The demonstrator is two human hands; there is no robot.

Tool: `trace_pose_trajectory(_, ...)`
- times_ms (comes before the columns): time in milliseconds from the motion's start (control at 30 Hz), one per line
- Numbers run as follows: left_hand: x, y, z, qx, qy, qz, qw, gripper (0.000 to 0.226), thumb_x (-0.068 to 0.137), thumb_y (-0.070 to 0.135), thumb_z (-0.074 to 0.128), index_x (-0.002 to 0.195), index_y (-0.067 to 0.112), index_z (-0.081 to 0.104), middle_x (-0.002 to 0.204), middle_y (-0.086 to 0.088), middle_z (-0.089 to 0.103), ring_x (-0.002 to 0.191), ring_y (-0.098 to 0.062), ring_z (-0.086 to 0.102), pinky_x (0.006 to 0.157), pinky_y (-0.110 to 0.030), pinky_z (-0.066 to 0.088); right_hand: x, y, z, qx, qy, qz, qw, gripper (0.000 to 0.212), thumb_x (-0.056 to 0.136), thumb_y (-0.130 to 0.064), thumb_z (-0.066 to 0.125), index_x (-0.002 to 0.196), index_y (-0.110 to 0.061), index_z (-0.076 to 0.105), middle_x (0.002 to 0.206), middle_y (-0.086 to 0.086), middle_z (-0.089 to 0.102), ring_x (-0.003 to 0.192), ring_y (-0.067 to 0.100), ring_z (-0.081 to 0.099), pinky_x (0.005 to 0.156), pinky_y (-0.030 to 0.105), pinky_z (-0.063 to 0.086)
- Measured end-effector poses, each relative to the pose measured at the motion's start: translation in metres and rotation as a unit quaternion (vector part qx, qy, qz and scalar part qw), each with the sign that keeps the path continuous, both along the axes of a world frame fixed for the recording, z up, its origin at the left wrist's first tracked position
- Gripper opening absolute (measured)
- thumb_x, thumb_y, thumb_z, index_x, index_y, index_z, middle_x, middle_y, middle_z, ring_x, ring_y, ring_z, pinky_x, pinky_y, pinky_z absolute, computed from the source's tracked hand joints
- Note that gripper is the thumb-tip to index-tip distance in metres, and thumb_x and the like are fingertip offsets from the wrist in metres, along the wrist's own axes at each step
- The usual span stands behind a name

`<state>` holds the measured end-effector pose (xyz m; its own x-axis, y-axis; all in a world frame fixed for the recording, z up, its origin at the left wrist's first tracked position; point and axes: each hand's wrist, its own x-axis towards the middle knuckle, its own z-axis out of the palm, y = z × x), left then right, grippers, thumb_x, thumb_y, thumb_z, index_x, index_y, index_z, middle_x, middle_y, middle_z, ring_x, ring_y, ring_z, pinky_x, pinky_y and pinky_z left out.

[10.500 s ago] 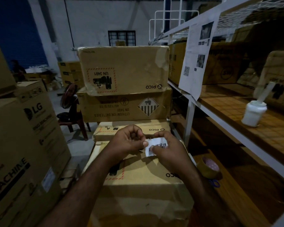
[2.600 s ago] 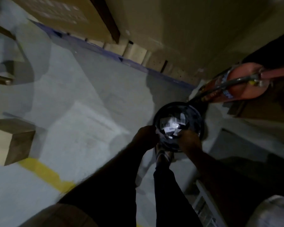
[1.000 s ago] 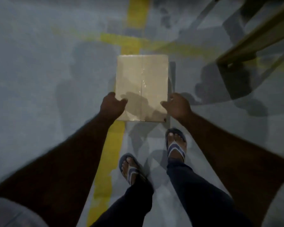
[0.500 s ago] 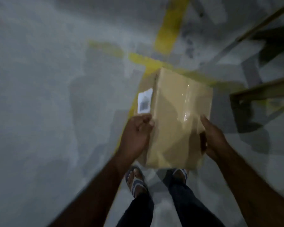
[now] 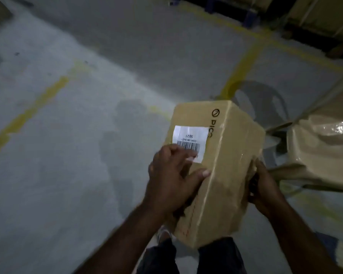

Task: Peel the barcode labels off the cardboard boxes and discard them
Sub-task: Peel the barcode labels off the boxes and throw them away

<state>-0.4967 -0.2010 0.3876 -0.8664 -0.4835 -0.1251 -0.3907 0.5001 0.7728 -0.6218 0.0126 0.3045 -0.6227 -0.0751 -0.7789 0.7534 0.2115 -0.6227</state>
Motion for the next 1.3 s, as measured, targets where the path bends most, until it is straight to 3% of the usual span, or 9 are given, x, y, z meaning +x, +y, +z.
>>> trace_pose_trajectory(100, 0.026, -0.002, 0.045, -0.068, 0.033, -0.010, 0.997, 0.047, 0.069, 0.073, 0.060, 0.103, 0.041, 0.063, 0.138, 0.016, 0.041, 0.136, -0.006, 0.032, 0.109, -0.040, 0.027, 0.018, -0.023, 0.033, -0.042, -0.010, 0.085, 0.995, 0.068, 0.070, -0.083, 0.051, 0.116, -0.034, 0.063, 0.112, 0.010, 0.068, 0.103, 0.035, 0.064, 0.086, 0.055, 0.053)
trace_pose_trajectory(200, 0.059, -0.001, 0.071, -0.096, 0.104, 0.046, 0.989, 0.030, 0.084, 0.059, 0.056, 0.102, 0.039, 0.069, 0.129, 0.020, 0.051, 0.132, -0.003, 0.039, 0.107, -0.047, 0.029, 0.032, -0.040, 0.034, -0.061, -0.084, 0.137, 0.985, 0.083, 0.063, -0.089, 0.054, 0.126, -0.036, 0.061, 0.127, 0.008, 0.064, 0.115, 0.036, 0.060, 0.094, 0.063, 0.046)
trace_pose_trajectory(367, 0.113, 0.025, 0.098, -0.200, 0.160, 0.252, 0.933, 0.019, 0.085, 0.045, 0.062, 0.097, 0.034, 0.071, 0.119, 0.016, 0.061, 0.123, -0.011, 0.051, 0.100, -0.053, 0.034, 0.058, -0.091, 0.064, -0.080, -0.091, 0.286, 0.951, 0.074, 0.071, -0.085, 0.047, 0.118, -0.031, 0.066, 0.114, 0.004, 0.070, 0.105, 0.028, 0.065, 0.084, 0.045, 0.054)
trace_pose_trajectory(500, 0.167, 0.049, 0.114, -0.122, 0.055, 0.473, 0.871, 0.085, 0.068, 0.084, 0.053, 0.138, 0.038, 0.038, 0.156, 0.007, 0.026, 0.144, -0.018, 0.027, 0.113, -0.049, 0.031, 0.088, -0.126, 0.102, -0.167, -0.063, 0.407, 0.896, 0.056, 0.090, -0.063, 0.041, 0.124, -0.024, 0.063, 0.116, 0.004, 0.071, 0.107, 0.027, 0.066, 0.089, 0.045, 0.050)
trace_pose_trajectory(567, 0.202, 0.052, 0.122, -0.040, 0.048, 0.510, 0.858, 0.101, 0.056, 0.090, 0.058, 0.140, 0.039, 0.035, 0.151, 0.006, 0.032, 0.138, -0.020, 0.038, 0.107, -0.049, 0.042, 0.115, -0.138, 0.122, -0.180, -0.043, 0.457, 0.870, 0.053, 0.096, -0.056, 0.038, 0.123, -0.018, 0.064, 0.115, 0.009, 0.071, 0.106, 0.027, 0.067, 0.097, 0.049, 0.048)
trace_pose_trajectory(700, 0.263, 0.079, 0.144, -0.004, 0.018, 0.592, 0.806, 0.131, 0.043, 0.078, 0.077, 0.152, 0.041, 0.014, 0.153, 0.016, 0.023, 0.141, -0.015, 0.026, 0.113, -0.042, 0.034, 0.170, -0.151, 0.110, -0.190, 0.032, 0.554, 0.810, 0.094, 0.064, -0.092, 0.044, 0.130, -0.026, 0.055, 0.123, 0.010, 0.066, 0.105, 0.030, 0.067, 0.093, 0.054, 0.050)
trace_pose_trajectory(933, 0.369, 0.130, 0.133, -0.026, -0.041, 0.737, 0.675, 0.135, 0.051, 0.071, 0.079, 0.154, 0.039, -0.001, 0.159, 0.006, 0.010, 0.145, -0.023, 0.012, 0.112, -0.041, 0.026, 0.352, -0.126, 0.206, -0.304, -0.082, 0.703, 0.637, 0.061, 0.095, -0.063, 0.025, 0.127, -0.027, 0.062, 0.121, 0.010, 0.069, 0.112, 0.032, 0.065, 0.097, 0.053, 0.050)
trace_pose_trajectory(1133, 0.497, 0.169, 0.133, -0.042, -0.017, 0.808, 0.588, 0.129, 0.052, 0.069, 0.080, 0.153, 0.041, 0.004, 0.157, 0.007, 0.013, 0.145, -0.025, 0.015, 0.113, -0.042, 0.026, 0.500, -0.122, 0.191, -0.274, 0.151, 0.777, 0.546, 0.078, 0.073, -0.090, 0.028, 0.140, -0.052, 0.033, 0.142, -0.013, 0.051, 0.127, 0.017, 0.052, 0.107, 0.047, 0.041)
trace_pose_trajectory(1300, 0.611, 0.197, 0.157, -0.168, -0.034, 0.835, 0.523, 0.083, 0.075, 0.057, 0.072, 0.147, 0.043, 0.032, 0.142, 0.006, 0.027, 0.131, -0.022, 0.029, 0.102, -0.033, 0.035, 0.622, -0.115, 0.223, -0.357, 0.258, 0.753, 0.488, 0.035, 0.101, -0.034, 0.039, 0.134, -0.033, 0.051, 0.113, -0.020, 0.063, 0.095, -0.005, 0.059, 0.081, 0.017, 0.045)
